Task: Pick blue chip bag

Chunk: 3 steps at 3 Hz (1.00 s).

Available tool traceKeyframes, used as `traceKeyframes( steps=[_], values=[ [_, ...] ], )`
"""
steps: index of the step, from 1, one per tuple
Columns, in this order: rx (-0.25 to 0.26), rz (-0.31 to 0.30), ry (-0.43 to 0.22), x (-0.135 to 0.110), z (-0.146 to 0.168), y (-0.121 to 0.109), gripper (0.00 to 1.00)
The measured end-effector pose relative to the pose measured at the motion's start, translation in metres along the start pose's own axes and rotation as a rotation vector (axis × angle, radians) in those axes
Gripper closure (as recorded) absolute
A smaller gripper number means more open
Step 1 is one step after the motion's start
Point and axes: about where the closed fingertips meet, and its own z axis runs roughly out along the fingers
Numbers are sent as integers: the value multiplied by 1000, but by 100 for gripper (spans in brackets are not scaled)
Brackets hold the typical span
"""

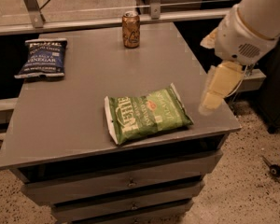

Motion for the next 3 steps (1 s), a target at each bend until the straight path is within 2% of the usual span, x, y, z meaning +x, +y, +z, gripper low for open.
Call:
traceKeyframes(
  steps=[1, 2, 3],
  values=[
    [-12, 1, -146, -57, 30, -22, 0],
    [-37, 22, -298, -118, 45, -37, 0],
    [-37, 22, -298, -118, 45, -37, 0]
  ],
)
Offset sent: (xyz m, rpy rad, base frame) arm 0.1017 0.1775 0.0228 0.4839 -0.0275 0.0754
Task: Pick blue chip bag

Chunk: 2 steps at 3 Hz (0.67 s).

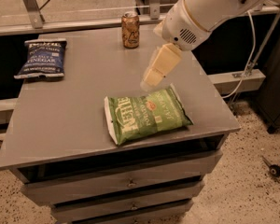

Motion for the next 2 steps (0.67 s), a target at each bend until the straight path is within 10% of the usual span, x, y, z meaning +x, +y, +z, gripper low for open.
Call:
traceKeyframes(
  steps=[2],
  values=[
    [-11, 37, -160, -76, 85, -14, 0]
  ],
)
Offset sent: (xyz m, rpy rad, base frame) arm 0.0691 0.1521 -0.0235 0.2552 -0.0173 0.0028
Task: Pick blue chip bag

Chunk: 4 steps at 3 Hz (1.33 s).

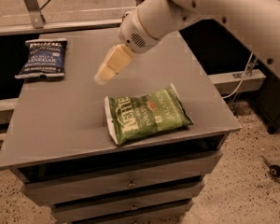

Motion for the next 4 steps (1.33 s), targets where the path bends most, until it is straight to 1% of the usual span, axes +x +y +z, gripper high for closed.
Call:
traceKeyframes(
  steps=[1, 2, 3, 4],
  values=[
    [-4, 20, -72, -25, 42, -9, 0],
    [-10, 49, -144, -52, 89, -10, 0],
    [-6, 64, -234, -81, 146, -7, 0],
    [12, 69, -281, -97, 174, -11, 0]
  ],
)
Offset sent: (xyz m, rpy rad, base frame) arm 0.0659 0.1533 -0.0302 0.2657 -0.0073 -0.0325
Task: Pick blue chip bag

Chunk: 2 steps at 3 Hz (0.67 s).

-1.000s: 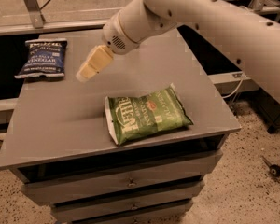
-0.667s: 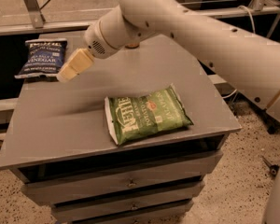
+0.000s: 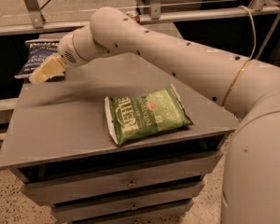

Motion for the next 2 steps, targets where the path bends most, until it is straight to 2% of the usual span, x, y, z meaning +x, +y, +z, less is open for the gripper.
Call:
traceKeyframes(
  steps=[1, 2],
  values=[
    [16, -11, -7, -1, 28, -10, 0],
    [42, -5, 18, 10, 54, -24, 3]
  ],
)
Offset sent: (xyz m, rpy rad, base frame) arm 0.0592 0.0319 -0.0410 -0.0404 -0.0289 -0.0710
